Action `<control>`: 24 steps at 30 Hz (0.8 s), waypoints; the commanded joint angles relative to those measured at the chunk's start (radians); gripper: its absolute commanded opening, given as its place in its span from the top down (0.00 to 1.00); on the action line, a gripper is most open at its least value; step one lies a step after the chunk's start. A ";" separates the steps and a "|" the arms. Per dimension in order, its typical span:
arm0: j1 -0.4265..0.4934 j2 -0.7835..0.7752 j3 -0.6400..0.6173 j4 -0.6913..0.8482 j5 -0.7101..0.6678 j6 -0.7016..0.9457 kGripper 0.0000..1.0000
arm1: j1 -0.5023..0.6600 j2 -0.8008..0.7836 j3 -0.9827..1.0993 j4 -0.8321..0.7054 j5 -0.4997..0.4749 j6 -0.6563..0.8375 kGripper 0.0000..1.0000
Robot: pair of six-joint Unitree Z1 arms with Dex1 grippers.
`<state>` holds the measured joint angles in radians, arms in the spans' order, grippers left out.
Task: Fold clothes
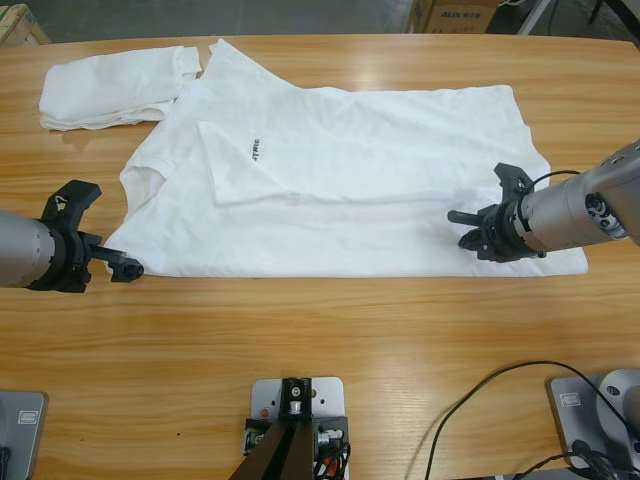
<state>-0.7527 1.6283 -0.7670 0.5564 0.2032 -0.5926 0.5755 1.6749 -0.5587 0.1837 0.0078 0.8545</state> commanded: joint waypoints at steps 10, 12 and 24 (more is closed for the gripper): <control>-0.037 0.133 -0.178 0.215 0.050 0.082 0.17 | 0.007 0.042 0.039 0.000 -0.014 0.000 1.00; -0.058 0.116 -0.193 0.257 0.050 0.063 0.17 | 0.007 0.046 0.040 -0.003 -0.015 0.000 1.00; -0.061 0.141 -0.201 0.288 0.087 0.681 0.18 | 0.007 0.055 0.042 -0.017 -0.015 0.000 1.00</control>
<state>-0.8112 1.7284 -1.0212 0.8319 0.2784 -0.2841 0.5755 1.6752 -0.5585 0.1820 0.0077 0.8545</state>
